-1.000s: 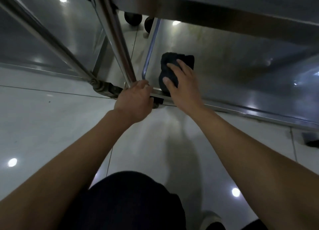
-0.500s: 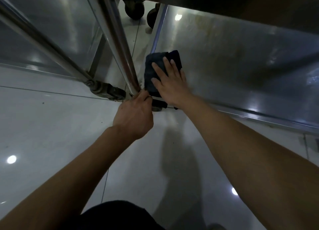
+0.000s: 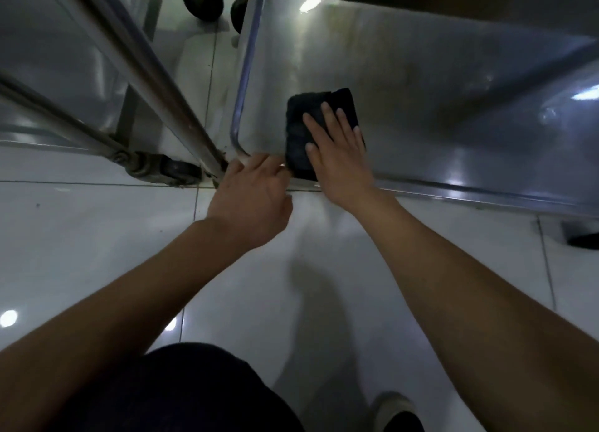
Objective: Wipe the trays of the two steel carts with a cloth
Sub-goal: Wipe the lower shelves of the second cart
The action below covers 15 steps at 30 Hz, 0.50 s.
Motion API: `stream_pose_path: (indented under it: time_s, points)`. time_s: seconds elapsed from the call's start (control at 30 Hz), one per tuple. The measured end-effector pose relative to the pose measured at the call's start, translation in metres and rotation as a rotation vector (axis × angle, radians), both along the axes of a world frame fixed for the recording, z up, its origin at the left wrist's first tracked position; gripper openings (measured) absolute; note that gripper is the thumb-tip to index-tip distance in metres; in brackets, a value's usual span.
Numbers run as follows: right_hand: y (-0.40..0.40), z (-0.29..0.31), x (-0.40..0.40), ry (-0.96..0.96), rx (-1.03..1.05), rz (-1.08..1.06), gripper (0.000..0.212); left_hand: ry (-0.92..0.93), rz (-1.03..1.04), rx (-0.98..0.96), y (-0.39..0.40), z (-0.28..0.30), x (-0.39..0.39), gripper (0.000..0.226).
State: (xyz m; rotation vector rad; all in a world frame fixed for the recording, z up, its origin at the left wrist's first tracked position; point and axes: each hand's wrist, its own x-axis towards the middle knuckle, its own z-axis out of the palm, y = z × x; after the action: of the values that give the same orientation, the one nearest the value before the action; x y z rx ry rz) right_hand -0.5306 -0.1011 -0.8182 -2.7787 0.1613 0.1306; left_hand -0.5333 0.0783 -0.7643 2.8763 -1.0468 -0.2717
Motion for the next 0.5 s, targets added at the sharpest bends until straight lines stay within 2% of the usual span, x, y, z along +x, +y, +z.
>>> stream_pose_path:
  time_s: [0.3,0.5]
  points:
    - [-0.125,0.006,-0.073,0.044,0.072,-0.202,0.049,0.052,-0.142,-0.014,-0.110,-0.018,-0.031,0.044]
    - [-0.219,0.011,-0.121,0.012,0.039,-0.415,0.047,-0.002,-0.111,-0.032,-0.126,-0.030,-0.025,0.038]
